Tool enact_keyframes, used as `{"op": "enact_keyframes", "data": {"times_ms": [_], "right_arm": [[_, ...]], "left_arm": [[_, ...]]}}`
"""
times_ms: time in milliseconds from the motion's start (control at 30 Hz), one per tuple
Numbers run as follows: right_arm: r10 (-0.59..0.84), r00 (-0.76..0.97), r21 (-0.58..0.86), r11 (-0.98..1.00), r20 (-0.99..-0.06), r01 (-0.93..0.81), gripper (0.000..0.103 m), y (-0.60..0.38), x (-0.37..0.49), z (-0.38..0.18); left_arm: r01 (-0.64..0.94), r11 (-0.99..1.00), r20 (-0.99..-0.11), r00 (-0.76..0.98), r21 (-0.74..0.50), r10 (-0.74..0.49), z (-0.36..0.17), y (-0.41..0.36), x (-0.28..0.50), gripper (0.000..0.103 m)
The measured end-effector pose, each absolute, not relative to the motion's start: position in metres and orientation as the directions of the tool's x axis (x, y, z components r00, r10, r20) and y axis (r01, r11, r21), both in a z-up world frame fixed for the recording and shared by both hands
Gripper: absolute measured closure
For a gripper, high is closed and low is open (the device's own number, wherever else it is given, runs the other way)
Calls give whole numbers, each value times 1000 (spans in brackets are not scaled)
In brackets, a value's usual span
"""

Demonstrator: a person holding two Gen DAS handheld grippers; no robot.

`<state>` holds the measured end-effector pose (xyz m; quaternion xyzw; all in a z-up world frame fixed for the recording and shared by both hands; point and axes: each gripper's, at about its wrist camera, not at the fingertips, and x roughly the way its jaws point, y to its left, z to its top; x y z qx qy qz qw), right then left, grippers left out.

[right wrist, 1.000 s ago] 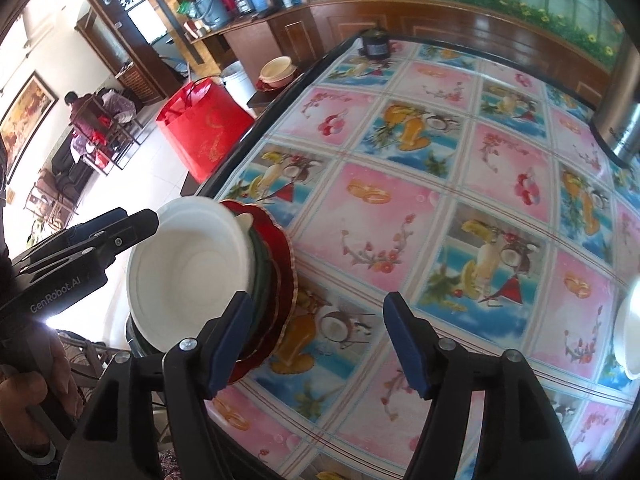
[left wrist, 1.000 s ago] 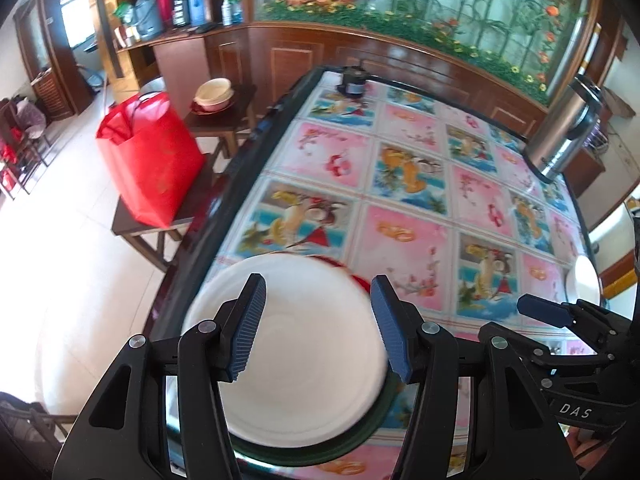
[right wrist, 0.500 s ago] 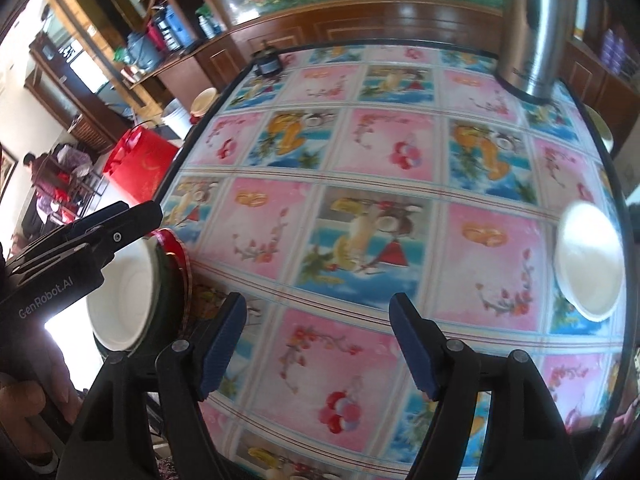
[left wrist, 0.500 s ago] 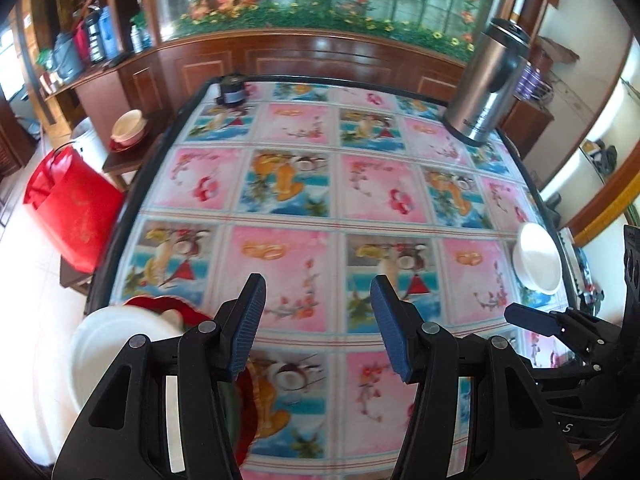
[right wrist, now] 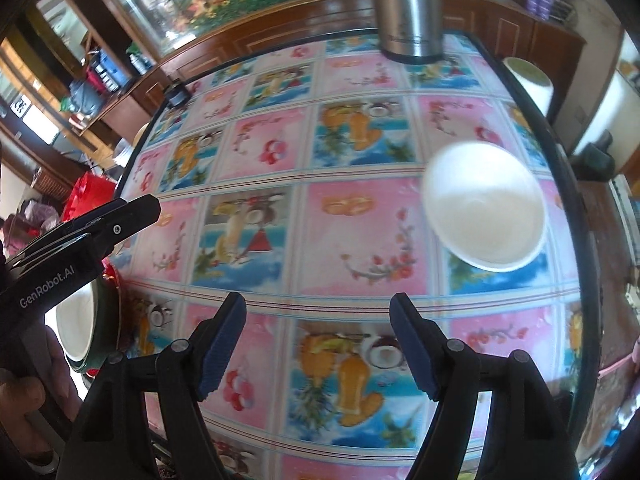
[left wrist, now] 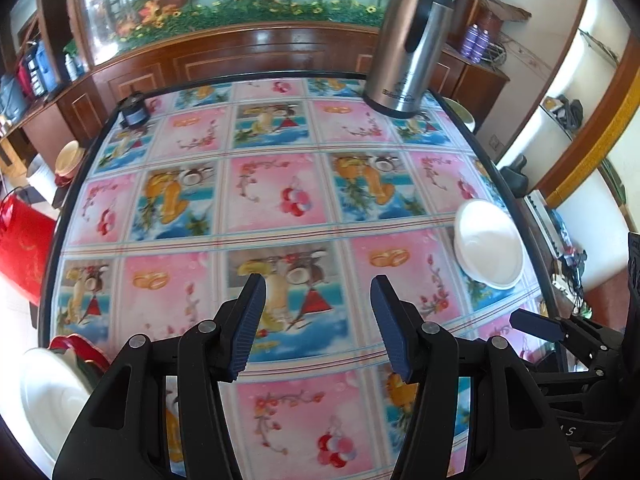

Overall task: Organize plates and bowls
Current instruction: 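Move both grippers to the second white plate on the table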

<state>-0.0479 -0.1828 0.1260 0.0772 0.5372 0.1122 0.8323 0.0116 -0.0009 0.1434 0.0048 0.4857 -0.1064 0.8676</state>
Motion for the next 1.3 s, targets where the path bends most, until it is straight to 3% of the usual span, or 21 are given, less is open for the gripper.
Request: {"op": "enact_keyframes", "data": {"times_ms": [567, 1300], "right_arm": [[202, 404, 244, 968, -892, 56, 26, -273, -46, 111], [127, 401, 215, 959, -907, 183, 24, -346, -17, 96]], "left_arm": [[283, 954, -871, 440, -97, -219, 120, -82, 36, 48], [294, 948, -894, 381, -125, -236, 88, -140, 72, 48]]}}
